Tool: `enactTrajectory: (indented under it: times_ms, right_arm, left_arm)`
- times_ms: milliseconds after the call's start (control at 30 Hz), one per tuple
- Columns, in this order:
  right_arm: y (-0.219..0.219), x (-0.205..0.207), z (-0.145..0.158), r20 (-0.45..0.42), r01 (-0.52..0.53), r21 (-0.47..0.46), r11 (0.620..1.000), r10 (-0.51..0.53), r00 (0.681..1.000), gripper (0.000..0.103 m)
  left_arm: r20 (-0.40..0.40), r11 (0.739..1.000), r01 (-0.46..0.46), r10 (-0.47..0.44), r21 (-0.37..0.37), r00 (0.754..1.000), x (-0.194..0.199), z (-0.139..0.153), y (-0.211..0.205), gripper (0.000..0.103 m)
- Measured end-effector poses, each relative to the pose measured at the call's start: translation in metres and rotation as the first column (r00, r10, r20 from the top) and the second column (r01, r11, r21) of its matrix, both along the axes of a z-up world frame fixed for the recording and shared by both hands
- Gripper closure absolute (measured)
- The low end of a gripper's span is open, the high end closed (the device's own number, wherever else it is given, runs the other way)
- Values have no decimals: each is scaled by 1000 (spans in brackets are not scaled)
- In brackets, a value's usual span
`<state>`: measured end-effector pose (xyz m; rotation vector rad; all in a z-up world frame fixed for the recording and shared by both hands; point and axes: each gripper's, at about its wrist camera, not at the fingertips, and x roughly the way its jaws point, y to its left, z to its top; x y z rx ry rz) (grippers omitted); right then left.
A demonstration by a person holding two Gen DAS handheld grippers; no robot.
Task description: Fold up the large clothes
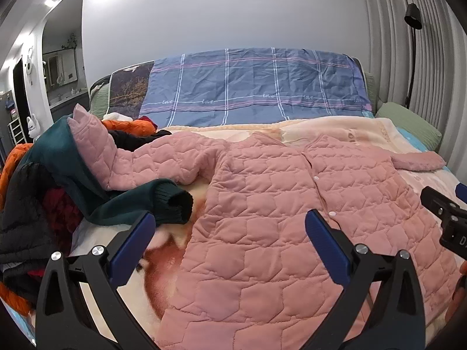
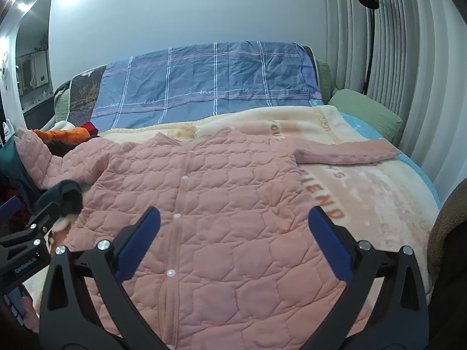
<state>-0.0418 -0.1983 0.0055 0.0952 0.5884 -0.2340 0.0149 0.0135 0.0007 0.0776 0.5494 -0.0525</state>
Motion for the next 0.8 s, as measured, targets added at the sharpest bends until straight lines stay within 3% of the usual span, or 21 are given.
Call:
enactTrajectory:
  times_ms: [533,800]
  right_arm:
    - [11,-12,4,85,-11,-70,998,17,996,2]
    - [5,-11,5,85,2,-43,999,1,996,2]
  left_arm:
    - [1,999,33,-33,34,999,-2,-5,-6,1]
    - [-16,999,31,-31,22,999,2,-10,-5,1]
